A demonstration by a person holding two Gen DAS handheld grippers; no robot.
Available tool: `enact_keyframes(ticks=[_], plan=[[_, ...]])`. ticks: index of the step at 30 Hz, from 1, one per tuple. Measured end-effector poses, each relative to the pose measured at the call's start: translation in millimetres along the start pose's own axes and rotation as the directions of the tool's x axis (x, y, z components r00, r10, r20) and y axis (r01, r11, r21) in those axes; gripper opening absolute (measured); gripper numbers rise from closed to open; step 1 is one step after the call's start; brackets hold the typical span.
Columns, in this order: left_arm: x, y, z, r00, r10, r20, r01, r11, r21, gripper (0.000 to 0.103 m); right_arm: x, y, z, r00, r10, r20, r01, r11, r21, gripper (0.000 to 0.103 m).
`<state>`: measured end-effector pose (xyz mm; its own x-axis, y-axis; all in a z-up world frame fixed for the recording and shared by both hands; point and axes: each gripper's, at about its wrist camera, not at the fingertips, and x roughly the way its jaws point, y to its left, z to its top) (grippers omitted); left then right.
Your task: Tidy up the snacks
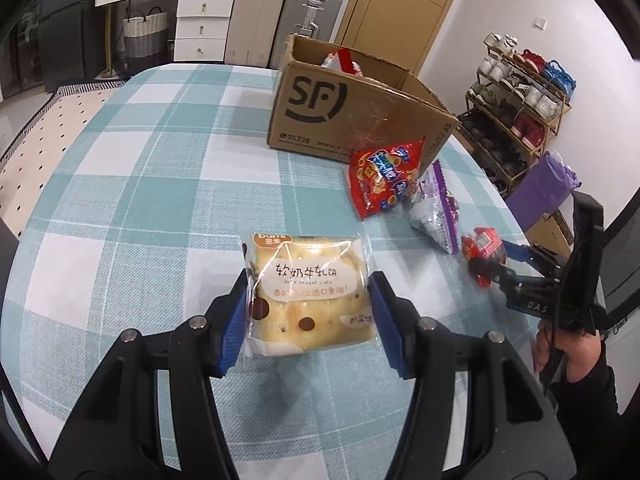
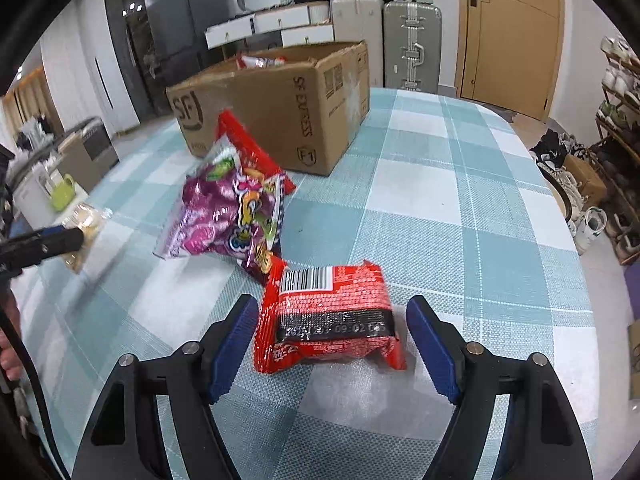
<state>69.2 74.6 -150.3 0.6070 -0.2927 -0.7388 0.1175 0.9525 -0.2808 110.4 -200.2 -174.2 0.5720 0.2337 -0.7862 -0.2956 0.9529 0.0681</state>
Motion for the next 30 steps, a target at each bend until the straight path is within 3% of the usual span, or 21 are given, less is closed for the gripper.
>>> enact_keyframes(ticks=[5,6,9,14,18,26,30], plan=[[-11,11,-6,1.0,-0.007,0.01,0.007,0.999,-0.031,0.054,3,3,-1,0.999,-0.039,-0.013,0.039,0.999,-0.018,0.06],[-13,12,-7,1.0,-0.009,0.014,0.009,0.999,-0.033,0.054,3,5,-1,0.999,-0.037,-0.01,0.037,0.999,-0.027,0.054],[-23,15,-8,1.0,-0.008,0.023,0.009,0.999,-0.034,0.054,-1,6,-2,1.0,-0.025,-0.004,0.025,0.999,-0.025,0.05],[-38,11,-7,0.999,-0.013,0.049,0.014,1.0,-0.016,0.054,-32,10,5,0.994,0.073,0.079,-0.078,0.995,0.063,0.049],[-53,4,-5,0.996,0.035,0.086,-0.037,0.999,0.016,0.054,-64,24,18,0.973,0.168,0.16,-0.184,0.979,0.086,0.049],[-70,-2,1,0.995,-0.001,0.104,-0.002,0.999,0.032,0.054,-106,63,37,0.917,0.317,0.244,-0.337,0.941,0.045,0.049],[-76,-6,6,0.993,-0.01,0.114,0.006,0.999,0.037,0.054,-114,75,43,0.903,0.351,0.25,-0.368,0.929,0.025,0.049]])
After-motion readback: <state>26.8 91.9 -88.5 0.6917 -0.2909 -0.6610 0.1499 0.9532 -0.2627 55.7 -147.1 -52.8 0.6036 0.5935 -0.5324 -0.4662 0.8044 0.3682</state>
